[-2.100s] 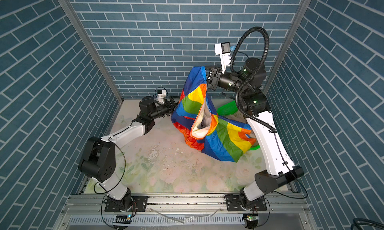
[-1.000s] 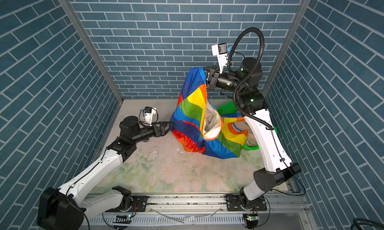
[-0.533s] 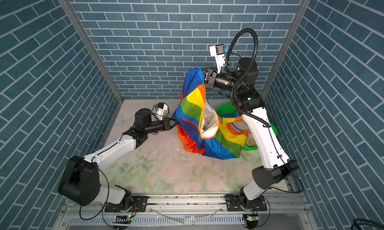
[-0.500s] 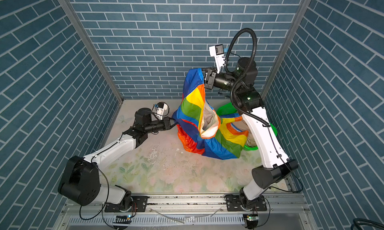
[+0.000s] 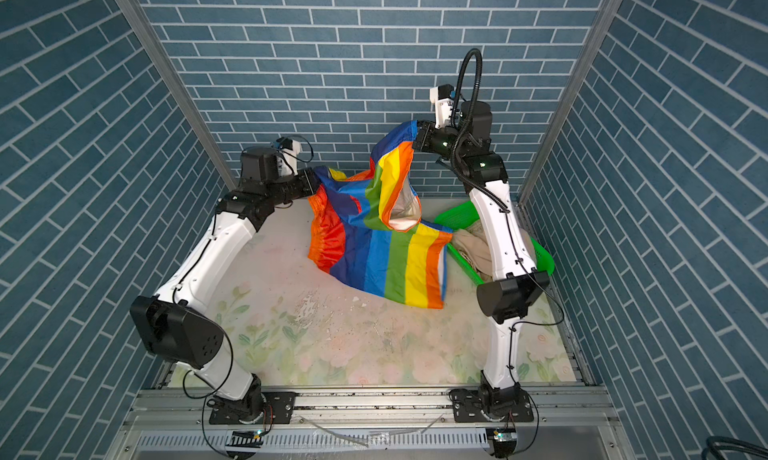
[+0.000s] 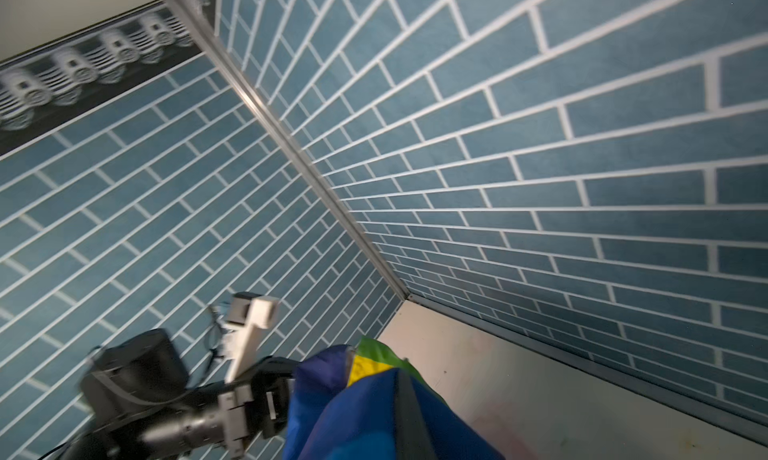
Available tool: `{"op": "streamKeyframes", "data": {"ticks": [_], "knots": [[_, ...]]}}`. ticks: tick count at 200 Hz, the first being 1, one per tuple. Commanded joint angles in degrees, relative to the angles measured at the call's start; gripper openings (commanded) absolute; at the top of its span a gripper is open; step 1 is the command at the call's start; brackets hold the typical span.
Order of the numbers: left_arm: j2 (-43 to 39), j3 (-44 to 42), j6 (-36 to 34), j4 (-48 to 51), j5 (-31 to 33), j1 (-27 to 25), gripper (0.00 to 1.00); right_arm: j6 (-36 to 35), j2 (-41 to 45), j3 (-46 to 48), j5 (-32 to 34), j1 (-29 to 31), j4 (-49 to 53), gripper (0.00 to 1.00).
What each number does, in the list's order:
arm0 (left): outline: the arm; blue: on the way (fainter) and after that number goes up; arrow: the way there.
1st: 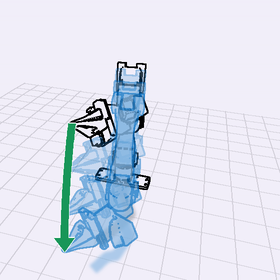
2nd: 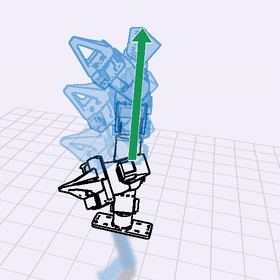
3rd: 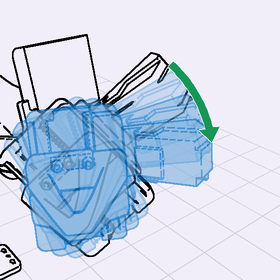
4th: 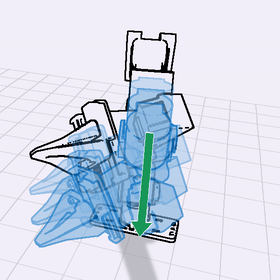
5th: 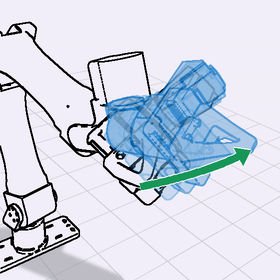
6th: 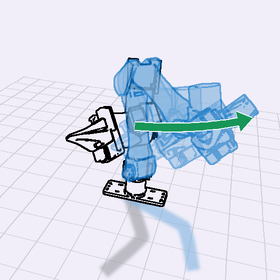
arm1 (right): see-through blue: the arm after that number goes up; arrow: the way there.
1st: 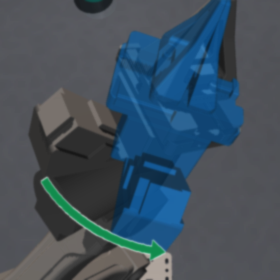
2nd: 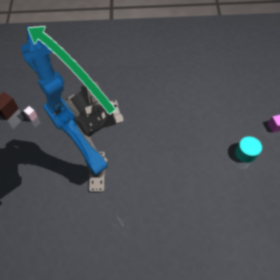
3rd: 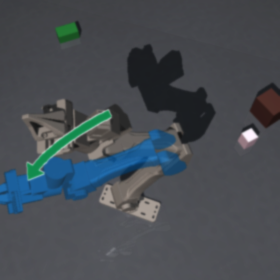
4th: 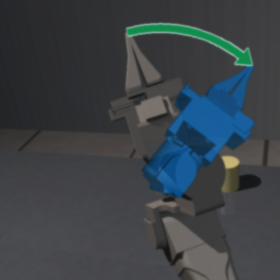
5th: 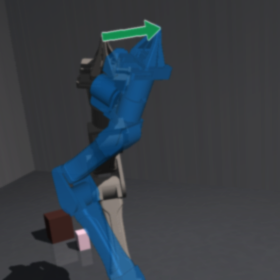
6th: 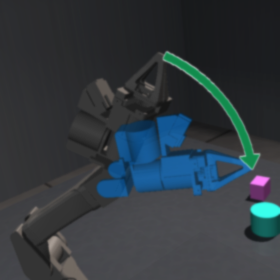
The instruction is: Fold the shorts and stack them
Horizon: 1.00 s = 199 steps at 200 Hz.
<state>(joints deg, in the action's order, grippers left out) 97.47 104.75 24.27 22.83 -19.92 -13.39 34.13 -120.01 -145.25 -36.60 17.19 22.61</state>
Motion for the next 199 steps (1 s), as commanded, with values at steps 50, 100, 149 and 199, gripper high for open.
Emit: {"op": "streamKeyframes", "data": {"ticks": [50, 100, 149, 199], "knots": [[12.7, 42.0, -11.0, 22.2, 7.9, 0.0, 0.00, 30.6, -14.0, -13.3, 5.1, -8.5, -33.5, 0.00], [-4.1, 19.6, -11.0, 17.3, 4.8, 0.0, 0.00, 37.4, 0.9, 12.9, -6.9, -9.3, -47.7, 0.00], [-36.6, -33.8, -1.5, 2.3, 1.9, -0.1, 0.00, 30.1, 26.2, 67.8, -3.8, -9.0, -57.5, 0.00], [-52.5, -59.7, 12.7, 3.1, -4.9, -6.0, 0.00, 25.2, 39.6, 94.6, -3.3, -8.7, -50.4, 0.00]]}}
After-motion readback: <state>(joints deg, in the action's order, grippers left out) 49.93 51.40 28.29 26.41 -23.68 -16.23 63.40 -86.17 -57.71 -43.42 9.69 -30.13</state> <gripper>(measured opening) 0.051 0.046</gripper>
